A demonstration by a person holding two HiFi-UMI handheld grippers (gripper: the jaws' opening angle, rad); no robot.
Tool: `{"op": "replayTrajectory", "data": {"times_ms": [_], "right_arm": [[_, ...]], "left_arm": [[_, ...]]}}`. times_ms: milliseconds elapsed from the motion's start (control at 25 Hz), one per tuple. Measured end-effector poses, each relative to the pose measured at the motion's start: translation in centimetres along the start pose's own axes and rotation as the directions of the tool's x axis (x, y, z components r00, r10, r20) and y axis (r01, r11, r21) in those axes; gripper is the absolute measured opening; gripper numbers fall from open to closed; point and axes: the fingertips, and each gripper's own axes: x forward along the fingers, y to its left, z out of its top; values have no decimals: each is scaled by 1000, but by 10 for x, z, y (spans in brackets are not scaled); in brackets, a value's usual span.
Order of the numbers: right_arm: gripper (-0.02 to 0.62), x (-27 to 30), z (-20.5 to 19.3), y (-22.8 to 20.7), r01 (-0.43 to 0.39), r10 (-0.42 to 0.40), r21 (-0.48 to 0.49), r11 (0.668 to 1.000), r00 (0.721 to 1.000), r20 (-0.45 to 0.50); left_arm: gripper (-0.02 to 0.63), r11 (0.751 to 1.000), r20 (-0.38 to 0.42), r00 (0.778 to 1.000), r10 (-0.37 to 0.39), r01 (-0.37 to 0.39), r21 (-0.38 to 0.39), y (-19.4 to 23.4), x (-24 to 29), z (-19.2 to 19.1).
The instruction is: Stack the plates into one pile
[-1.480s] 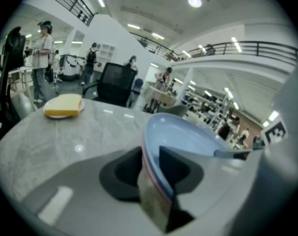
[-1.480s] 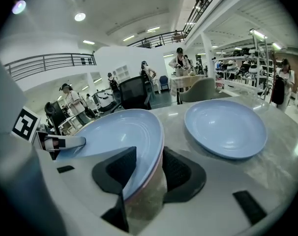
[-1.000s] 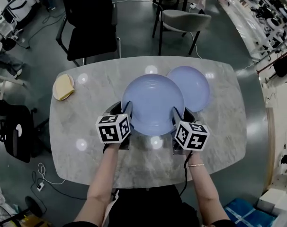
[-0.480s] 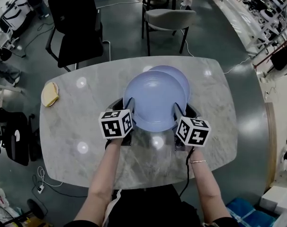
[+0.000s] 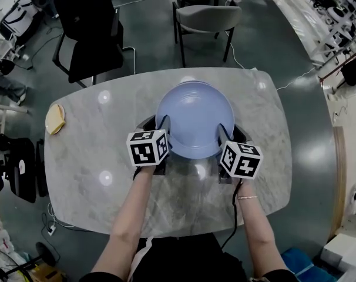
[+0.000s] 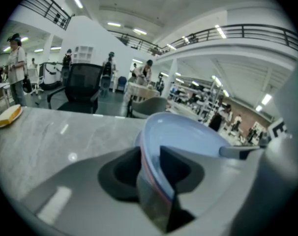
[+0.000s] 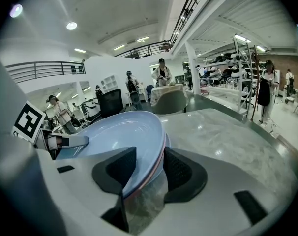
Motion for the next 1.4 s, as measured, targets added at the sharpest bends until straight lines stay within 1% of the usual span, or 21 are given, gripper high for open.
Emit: {"op": "replayTrajectory", "data": {"times_ms": [200, 520, 640, 1000, 1160, 1280, 1320, 1400], "right_arm": [[158, 20, -4, -10, 4, -4, 5, 1000, 1000, -18], [158, 45, -14, -21, 31, -32, -21, 999, 999, -40], [158, 50, -13, -22, 42, -44, -41, 998, 998, -36], [160, 60, -12, -23, 67, -71, -92, 993, 997, -35], [163, 62, -11, -24, 76, -79, -99, 992, 996, -30], [164, 61, -9, -26, 89, -91, -105, 990, 996, -9], [166, 60, -8, -26, 94, -95, -106, 990, 995, -1], [166, 59, -6, -28, 100, -99, -104, 990, 995, 10]], "left_arm": [[126, 1000, -15, 1000, 17, -17, 14, 4, 21, -5], [129, 997, -30, 998, 46, -44, 68, 9, 45, -10], [132, 994, -33, 998, 59, -55, 98, 11, 49, -10], [137, 985, -26, 996, 91, -86, 151, 15, 56, -6], [140, 981, -14, 994, 109, -106, 163, 14, 58, -5], [143, 980, -12, 993, 115, -111, 167, 13, 58, -4], [147, 980, -11, 994, 112, -109, 167, 12, 59, -5], [190, 981, -13, 994, 110, -107, 164, 11, 59, -5]]}}
